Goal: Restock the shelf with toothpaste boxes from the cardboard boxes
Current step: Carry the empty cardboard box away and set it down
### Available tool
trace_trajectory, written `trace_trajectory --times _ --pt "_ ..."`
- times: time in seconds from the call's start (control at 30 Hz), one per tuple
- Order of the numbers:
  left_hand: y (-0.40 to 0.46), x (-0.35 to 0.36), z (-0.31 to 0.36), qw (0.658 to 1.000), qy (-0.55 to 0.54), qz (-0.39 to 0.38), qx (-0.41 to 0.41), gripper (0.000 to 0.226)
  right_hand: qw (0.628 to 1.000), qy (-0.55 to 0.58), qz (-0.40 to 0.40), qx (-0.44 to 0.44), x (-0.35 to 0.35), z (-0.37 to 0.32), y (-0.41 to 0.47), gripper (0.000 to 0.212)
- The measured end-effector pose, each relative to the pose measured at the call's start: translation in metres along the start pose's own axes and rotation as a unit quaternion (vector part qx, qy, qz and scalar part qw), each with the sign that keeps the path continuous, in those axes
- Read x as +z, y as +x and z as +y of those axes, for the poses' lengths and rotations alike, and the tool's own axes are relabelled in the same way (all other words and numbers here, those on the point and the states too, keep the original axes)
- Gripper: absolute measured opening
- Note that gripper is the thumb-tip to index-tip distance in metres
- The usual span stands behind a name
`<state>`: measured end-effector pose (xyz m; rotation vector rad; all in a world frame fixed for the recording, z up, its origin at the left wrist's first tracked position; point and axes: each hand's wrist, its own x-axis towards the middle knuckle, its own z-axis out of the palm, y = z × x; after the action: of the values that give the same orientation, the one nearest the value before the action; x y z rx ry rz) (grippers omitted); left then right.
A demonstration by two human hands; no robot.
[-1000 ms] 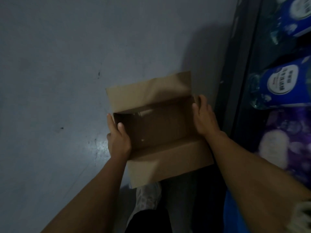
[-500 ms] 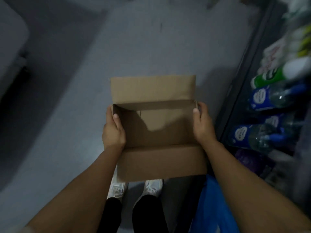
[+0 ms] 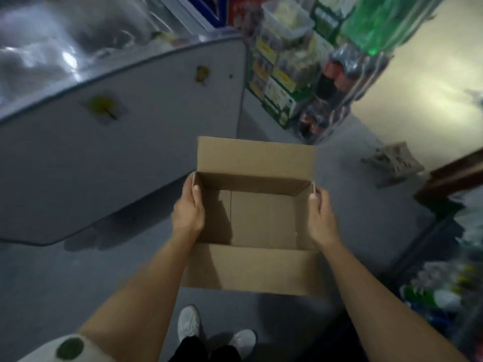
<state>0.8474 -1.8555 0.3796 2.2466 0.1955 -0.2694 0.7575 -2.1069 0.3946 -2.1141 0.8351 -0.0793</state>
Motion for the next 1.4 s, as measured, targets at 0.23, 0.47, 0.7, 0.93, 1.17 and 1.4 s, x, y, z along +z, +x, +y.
trace_trajectory --times 0.23,0.47,0.7,0.93,1.17,1.4 --pt "-0.007 -0.171 -0.054 0.985 -0.039 0.138 -0.091 0.047 0.984 -0.021 -0.129 -0.125 0.088 -0.160 -0.025 0.043" --pt "-0.087 -0.298 -0.147 0.913 -0.106 0.331 -0.216 0.048 0.898 -0.078 -0.312 -0.301 0.221 -0.283 -0.093 0.038" --pt "-0.230 -0.387 -0.250 0.787 -0.143 0.498 -0.335 0.050 0.738 -0.104 -0.502 -0.439 0.349 -0.369 -0.268 0.038" --pt "-0.363 -0.468 -0.366 0.668 -0.128 0.596 -0.428 0.048 0.607 -0.130 -0.594 -0.511 0.458 -0.412 -0.482 0.041" --pt "-0.484 -0.571 -0.460 0.564 -0.160 0.653 -0.480 0.048 0.513 -0.151 -0.644 -0.547 0.535 -0.457 -0.704 0.036" --pt "-0.579 -0.681 -0.566 0.479 -0.180 0.702 -0.496 0.046 0.426 -0.145 -0.672 -0.588 0.631 -0.493 -0.916 0.037"
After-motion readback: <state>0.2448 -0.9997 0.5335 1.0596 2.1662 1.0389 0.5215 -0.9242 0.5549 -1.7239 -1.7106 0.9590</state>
